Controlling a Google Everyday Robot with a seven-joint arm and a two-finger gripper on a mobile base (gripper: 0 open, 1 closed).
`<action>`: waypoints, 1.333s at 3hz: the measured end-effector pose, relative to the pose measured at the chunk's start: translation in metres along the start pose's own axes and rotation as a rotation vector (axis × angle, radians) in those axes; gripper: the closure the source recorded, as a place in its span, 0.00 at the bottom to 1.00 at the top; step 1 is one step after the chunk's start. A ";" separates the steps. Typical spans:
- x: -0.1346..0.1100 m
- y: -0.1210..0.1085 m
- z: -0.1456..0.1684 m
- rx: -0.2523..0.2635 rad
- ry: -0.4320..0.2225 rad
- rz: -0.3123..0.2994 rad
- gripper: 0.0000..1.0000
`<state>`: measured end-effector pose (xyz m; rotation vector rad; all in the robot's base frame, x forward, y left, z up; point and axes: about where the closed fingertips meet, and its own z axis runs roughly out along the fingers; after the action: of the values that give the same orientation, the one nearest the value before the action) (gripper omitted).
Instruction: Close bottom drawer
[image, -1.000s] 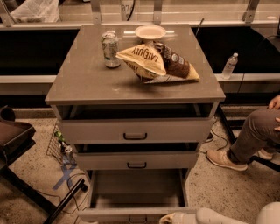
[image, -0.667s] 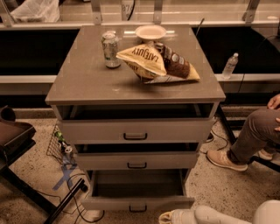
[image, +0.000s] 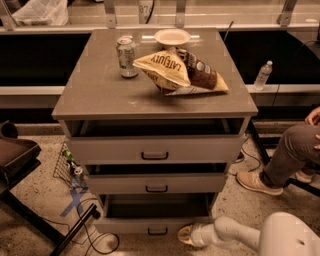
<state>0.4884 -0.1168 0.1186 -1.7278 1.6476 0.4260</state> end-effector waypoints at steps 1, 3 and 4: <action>0.001 -0.010 0.005 0.000 0.002 -0.002 1.00; 0.004 -0.056 0.019 0.015 0.007 -0.011 1.00; 0.000 -0.083 0.021 0.034 0.012 -0.023 1.00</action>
Offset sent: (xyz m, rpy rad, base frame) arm 0.0874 0.0059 -0.0024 -0.0243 -0.0257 0.0005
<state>0.5728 -0.1068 0.1254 -1.7260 1.6327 0.3757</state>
